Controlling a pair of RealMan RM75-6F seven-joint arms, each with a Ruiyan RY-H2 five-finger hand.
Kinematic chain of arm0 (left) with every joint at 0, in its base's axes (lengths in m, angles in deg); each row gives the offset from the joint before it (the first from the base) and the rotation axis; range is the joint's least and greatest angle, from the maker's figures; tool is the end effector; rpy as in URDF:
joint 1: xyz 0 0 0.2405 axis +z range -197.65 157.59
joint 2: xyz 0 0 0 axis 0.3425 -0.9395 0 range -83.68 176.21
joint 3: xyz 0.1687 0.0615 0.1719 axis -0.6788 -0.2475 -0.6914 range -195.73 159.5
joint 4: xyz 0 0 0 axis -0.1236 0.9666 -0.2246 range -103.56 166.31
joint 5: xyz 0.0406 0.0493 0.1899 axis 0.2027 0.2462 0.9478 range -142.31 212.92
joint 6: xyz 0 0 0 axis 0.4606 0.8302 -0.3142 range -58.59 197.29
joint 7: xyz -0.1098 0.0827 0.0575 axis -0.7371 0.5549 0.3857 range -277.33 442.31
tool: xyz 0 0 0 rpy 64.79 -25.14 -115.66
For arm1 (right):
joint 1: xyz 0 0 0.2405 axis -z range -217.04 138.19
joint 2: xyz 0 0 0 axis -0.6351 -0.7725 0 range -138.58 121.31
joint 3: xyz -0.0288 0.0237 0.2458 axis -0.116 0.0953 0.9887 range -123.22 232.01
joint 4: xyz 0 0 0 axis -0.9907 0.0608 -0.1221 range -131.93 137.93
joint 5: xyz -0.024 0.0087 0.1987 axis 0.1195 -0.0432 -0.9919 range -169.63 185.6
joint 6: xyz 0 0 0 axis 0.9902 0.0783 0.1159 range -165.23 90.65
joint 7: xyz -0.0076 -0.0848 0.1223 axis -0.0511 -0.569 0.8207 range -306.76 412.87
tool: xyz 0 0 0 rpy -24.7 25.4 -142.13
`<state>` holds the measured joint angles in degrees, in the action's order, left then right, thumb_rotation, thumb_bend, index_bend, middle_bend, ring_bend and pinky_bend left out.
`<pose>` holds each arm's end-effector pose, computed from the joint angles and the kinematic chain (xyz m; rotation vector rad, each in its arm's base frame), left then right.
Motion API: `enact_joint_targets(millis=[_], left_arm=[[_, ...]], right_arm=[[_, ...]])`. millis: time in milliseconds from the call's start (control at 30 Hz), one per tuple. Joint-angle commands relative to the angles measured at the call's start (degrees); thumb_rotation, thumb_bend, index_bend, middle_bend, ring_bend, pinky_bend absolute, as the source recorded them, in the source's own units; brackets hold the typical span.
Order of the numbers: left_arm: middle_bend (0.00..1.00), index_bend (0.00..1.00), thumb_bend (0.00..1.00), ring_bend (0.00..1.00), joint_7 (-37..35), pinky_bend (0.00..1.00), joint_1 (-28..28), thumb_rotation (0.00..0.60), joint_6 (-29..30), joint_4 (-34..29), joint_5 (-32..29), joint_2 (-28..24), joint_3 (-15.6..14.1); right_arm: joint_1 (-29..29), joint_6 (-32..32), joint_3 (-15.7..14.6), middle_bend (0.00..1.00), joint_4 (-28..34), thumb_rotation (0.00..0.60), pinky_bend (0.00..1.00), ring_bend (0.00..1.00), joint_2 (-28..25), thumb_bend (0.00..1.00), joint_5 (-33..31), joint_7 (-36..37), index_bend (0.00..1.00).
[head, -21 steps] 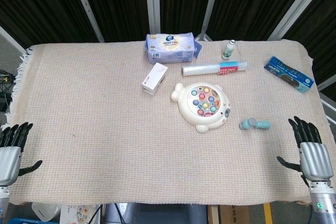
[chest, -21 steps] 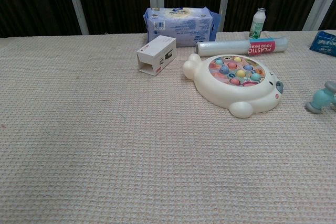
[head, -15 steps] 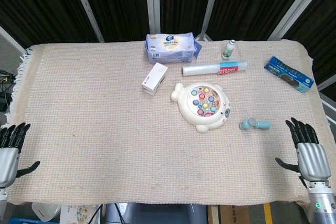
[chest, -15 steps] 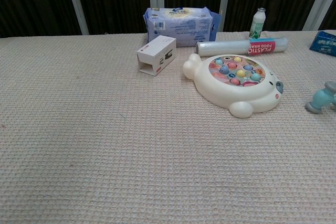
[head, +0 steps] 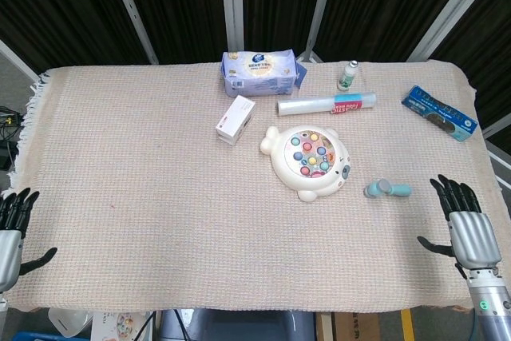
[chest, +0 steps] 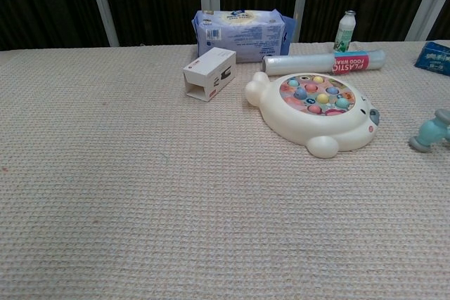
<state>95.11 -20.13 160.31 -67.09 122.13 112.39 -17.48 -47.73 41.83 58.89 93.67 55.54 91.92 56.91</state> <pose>-0.2869 0.1514 0.1541 -1.3432 -0.8472 -0.8219 -0.3026 -0.2089 0.1595 1.4095 -0.9699 0.9206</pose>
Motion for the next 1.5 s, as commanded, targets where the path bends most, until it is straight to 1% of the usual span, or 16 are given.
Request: enact_joint_targets(millis=[33,167,300,367,467,567,700,833,1000,1133,1267,1500], left_arm=[[0.00,0.00,0.13,0.00,0.31,0.00,-0.14,0.600,-0.23,-0.34,0.01,-0.01,0.06],[0.00,0.00,0.13,0.00,1.45,0.00,-0.52,0.600,-0.73,-1.38,0.37,-0.29,0.11],[0.00,0.00,0.13,0.00,2.62,0.00,-0.87,0.600,-1.45,-2.54,0.21,-0.69,0.16],[0.00,0.00,0.13,0.00,3.25,0.00,-1.03,0.600,-1.76,-3.08,0.15,-0.86,0.17],[0.00,0.00,0.13,0.00,3.96,0.00,-1.20,0.600,-2.11,-3.67,0.12,-1.05,0.17],[0.00,0.00,0.13,0.00,4.52,0.00,-1.34,0.600,-2.46,-4.21,-0.10,-1.21,0.21],[0.00,0.00,0.13,0.00,4.99,0.00,-1.46,0.600,-2.77,-4.57,-0.44,-1.37,0.30],[0.00,0.00,0.13,0.00,5.30,0.00,-1.62,0.600,-3.09,-4.74,-0.73,-1.39,0.40],[0.00,0.00,0.13,0.00,5.54,0.00,-1.89,0.600,-3.57,-4.74,-0.89,-1.27,0.44],[0.00,0.00,0.13,0.00,5.58,0.00,-2.00,0.600,-3.81,-4.67,-1.21,-1.24,0.54],[0.00,0.00,0.13,0.00,5.53,0.00,-2.04,0.600,-3.96,-4.58,-1.30,-1.26,0.48],[0.00,0.00,0.13,0.00,5.48,0.00,-2.07,0.600,-4.02,-4.54,-1.47,-1.27,0.50]], right_arm=[[-3.59,-6.27,1.65,0.03,-1.21,0.600,0.00,0.00,-1.44,0.07,-2.83,1.47,0.00],[-8.51,-15.30,3.42,0.02,-3.55,0.600,0.00,0.00,-2.60,0.07,-5.78,5.37,0.00],[-12.58,-22.36,4.32,0.02,-7.78,0.600,0.00,0.00,-1.27,0.07,-7.84,7.32,0.00],[-14.71,-26.55,4.34,0.04,-10.38,0.600,0.00,0.00,-0.11,0.10,-8.68,8.66,0.00],[-16.74,-29.82,4.25,0.08,-13.18,0.600,0.00,0.00,1.80,0.16,-8.66,10.42,0.01],[-18.45,-32.48,3.77,0.11,-16.02,0.600,0.01,0.00,4.01,0.19,-7.91,12.67,0.08],[-19.79,-34.02,3.13,0.15,-19.45,0.600,0.03,0.00,6.60,0.26,-7.03,14.04,0.14],[-20.42,-34.52,2.57,0.19,-21.72,0.600,0.06,0.03,8.64,0.34,-6.41,15.37,0.19],[-20.83,-34.58,2.06,0.23,-24.32,0.600,0.06,0.07,10.79,0.38,-5.99,16.52,0.24],[-20.86,-34.08,1.55,0.28,-26.16,0.600,0.07,0.11,12.37,0.40,-5.58,16.79,0.28],[-20.66,-33.32,1.20,0.33,-27.34,0.600,0.09,0.15,13.58,0.46,-5.38,17.17,0.34],[-20.38,-31.90,0.61,0.38,-28.80,0.600,0.09,0.18,14.95,0.51,-4.67,17.77,0.38]])
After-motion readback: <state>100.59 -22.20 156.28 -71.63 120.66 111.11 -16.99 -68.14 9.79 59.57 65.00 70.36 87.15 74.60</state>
